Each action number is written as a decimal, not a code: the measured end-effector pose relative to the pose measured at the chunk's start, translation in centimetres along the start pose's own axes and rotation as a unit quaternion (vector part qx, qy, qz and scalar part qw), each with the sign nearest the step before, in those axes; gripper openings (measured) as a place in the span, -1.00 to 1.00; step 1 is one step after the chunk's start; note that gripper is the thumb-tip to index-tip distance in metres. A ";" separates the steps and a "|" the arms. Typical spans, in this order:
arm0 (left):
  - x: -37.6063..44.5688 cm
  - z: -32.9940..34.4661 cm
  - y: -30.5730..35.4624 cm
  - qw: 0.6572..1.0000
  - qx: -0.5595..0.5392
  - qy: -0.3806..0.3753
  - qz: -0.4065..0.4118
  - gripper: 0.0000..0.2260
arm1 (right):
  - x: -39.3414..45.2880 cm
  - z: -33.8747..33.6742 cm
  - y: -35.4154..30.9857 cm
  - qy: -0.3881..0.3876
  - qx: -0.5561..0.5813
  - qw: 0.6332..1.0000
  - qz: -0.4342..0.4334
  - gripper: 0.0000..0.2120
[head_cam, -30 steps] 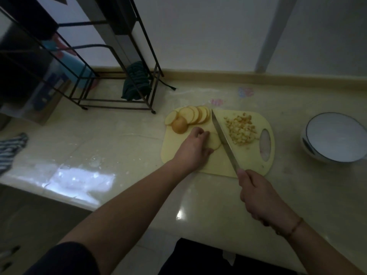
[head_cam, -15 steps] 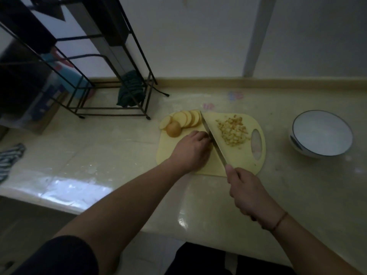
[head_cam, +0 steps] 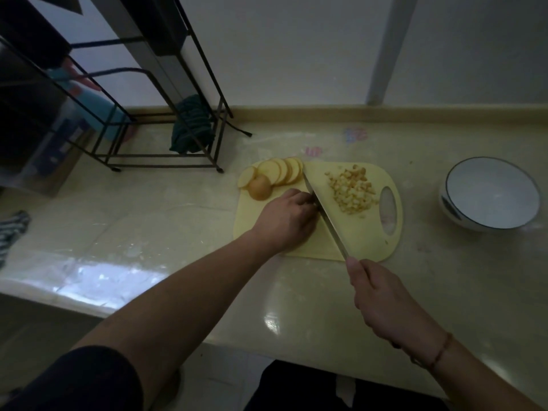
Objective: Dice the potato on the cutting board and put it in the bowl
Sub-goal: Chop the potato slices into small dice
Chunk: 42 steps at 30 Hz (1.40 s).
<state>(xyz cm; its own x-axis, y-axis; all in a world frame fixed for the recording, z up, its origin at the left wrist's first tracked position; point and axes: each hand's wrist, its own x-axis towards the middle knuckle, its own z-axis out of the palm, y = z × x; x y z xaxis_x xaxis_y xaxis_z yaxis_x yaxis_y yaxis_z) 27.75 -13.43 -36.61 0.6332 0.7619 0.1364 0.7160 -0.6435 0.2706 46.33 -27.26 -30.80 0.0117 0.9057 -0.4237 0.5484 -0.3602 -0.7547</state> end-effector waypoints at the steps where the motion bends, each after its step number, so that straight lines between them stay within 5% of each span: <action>1: 0.0 0.0 -0.1 1.000 -0.003 0.003 0.002 -0.69 | 0.0 0.1 -0.1 0.002 -0.009 1.000 -0.004 -0.53; 10: -0.3 0.3 -0.3 0.999 -0.012 0.046 0.003 -0.77 | 2.0 0.0 -0.6 0.000 -0.001 1.000 -0.004 -0.56; 21: -0.6 0.5 -0.2 0.998 -0.038 0.054 -0.017 -0.85 | 1.8 -0.6 0.4 0.029 0.060 0.998 0.023 -0.31; 42: -0.5 0.2 -1.5 0.999 -0.036 0.017 0.027 -0.73 | -0.7 1.1 0.1 0.027 0.006 0.999 -0.022 -0.54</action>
<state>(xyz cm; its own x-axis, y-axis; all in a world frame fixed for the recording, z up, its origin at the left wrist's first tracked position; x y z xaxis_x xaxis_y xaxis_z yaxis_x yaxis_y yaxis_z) 26.43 -12.92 -37.29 0.6587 0.7292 0.1853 0.6572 -0.6776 0.3300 45.48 -28.11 -31.12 0.0340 0.9314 -0.3625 0.5387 -0.3226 -0.7783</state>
